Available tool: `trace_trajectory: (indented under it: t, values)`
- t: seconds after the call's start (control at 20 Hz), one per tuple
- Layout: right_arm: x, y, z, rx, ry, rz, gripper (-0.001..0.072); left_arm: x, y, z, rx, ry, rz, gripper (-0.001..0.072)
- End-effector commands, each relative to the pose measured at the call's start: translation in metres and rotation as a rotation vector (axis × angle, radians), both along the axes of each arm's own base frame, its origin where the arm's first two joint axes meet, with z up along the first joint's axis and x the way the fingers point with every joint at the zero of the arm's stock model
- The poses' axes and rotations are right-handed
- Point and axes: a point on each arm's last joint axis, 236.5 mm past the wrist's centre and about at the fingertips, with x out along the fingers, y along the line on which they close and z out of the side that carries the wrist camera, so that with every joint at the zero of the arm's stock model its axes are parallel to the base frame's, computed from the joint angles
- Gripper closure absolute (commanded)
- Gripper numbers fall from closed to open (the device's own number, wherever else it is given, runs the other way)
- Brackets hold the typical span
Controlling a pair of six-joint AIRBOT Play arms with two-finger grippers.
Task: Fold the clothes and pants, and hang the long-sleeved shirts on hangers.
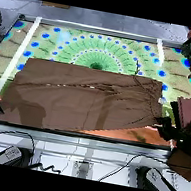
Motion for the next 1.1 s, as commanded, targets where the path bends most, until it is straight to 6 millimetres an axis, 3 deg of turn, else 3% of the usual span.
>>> trace_trajectory:
  t: [0.0,0.15,0.3,0.35,0.4,0.45,0.5,0.55,0.6,0.75,0.9,1.05]
  values:
    - [0.016,-0.026,-0.006,-0.082,0.004,-0.165,0.0267,-0.004,-0.005,-0.004,-0.017,0.015,0.021,0.006]
    - [0.017,-0.037,-0.006,-0.102,0.0,-0.213,0.0266,-0.011,-0.011,-0.011,-0.037,0.034,0.033,0.0059]
    - [0.017,-0.039,-0.006,-0.115,-0.002,-0.212,0.0185,-0.013,-0.015,-0.013,-0.047,0.046,0.056,0.0059]
    - [0.017,-0.039,-0.006,-0.115,-0.001,-0.21,0.0189,-0.014,-0.016,-0.013,-0.049,0.048,0.063,0.0059]
    - [0.017,-0.039,-0.006,-0.115,-0.001,-0.21,0.0225,-0.015,-0.016,-0.013,-0.053,0.052,0.069,0.0059]
    - [0.017,-0.039,-0.006,-0.116,-0.001,-0.21,0.0315,-0.016,-0.018,-0.012,-0.061,0.06,0.068,0.0059]
    - [0.017,-0.039,-0.006,-0.118,0.0,-0.207,0.0448,-0.018,-0.02,-0.012,-0.068,0.068,0.067,0.0059]
    - [0.016,-0.039,-0.006,-0.12,0.001,-0.206,0.0638,-0.021,-0.021,-0.012,-0.07,0.077,0.065,0.0059]
    - [0.016,-0.039,-0.006,-0.12,0.001,-0.205,0.0675,-0.022,-0.02,-0.012,-0.068,0.083,0.064,0.0063]
    - [0.016,-0.038,-0.007,-0.116,0.002,-0.201,0.0675,-0.033,-0.009,-0.015,-0.013,0.126,0.074,0.0067]
    - [0.016,-0.033,-0.007,-0.101,0.005,-0.188,0.0675,-0.022,0.009,-0.017,0.053,0.058,0.13,0.0067]
    - [0.016,-0.032,-0.007,-0.097,0.005,-0.186,0.0675,-0.012,0.015,-0.022,0.034,-0.043,0.194,0.0066]
